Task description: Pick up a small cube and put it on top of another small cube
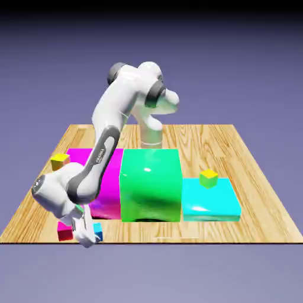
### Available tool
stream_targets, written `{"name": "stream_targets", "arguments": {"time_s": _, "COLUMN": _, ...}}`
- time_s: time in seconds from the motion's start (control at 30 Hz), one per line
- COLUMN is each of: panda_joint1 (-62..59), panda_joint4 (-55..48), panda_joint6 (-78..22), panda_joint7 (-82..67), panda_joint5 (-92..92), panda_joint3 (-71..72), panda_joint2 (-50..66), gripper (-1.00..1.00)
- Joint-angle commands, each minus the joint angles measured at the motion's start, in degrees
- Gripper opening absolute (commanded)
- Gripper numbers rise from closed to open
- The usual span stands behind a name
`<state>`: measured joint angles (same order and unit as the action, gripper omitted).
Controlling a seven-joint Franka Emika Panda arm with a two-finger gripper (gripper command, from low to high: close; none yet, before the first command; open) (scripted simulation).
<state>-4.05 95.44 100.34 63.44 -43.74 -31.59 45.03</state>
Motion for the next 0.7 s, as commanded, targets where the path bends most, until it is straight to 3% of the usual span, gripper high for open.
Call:
{"name": "stream_targets", "arguments": {"time_s": 0.0, "panda_joint1": -0.06, "panda_joint4": -2.08, "panda_joint6": -2.01, "panda_joint7": -1.43, "panda_joint5": -0.17, "panda_joint3": -1.67, "panda_joint2": 1.32, "gripper": -1.00}}
{"name": "stream_targets", "arguments": {"time_s": 0.33, "panda_joint1": -0.71, "panda_joint4": -22.85, "panda_joint6": -21.86, "panda_joint7": -15.92, "panda_joint5": -3.26, "panda_joint3": -18.37, "panda_joint2": 14.52, "gripper": -1.00}}
{"name": "stream_targets", "arguments": {"time_s": 0.57, "panda_joint1": 3.20, "panda_joint4": -14.49, "panda_joint6": -14.54, "panda_joint7": -18.71, "panda_joint5": -5.45, "panda_joint3": -17.30, "panda_joint2": 16.16, "gripper": -1.00}}
{"name": "stream_targets", "arguments": {"time_s": 0.6, "panda_joint1": 3.20, "panda_joint4": -14.49, "panda_joint6": -14.54, "panda_joint7": -18.71, "panda_joint5": -5.45, "panda_joint3": -17.30, "panda_joint2": 16.16, "gripper": 1.00}}
{"name": "stream_targets", "arguments": {"time_s": 0.67, "panda_joint1": 2.26, "panda_joint4": -16.56, "panda_joint6": -16.36, "panda_joint7": -18.09, "panda_joint5": -4.93, "panda_joint3": -17.61, "panda_joint2": 15.80, "gripper": 1.00}}
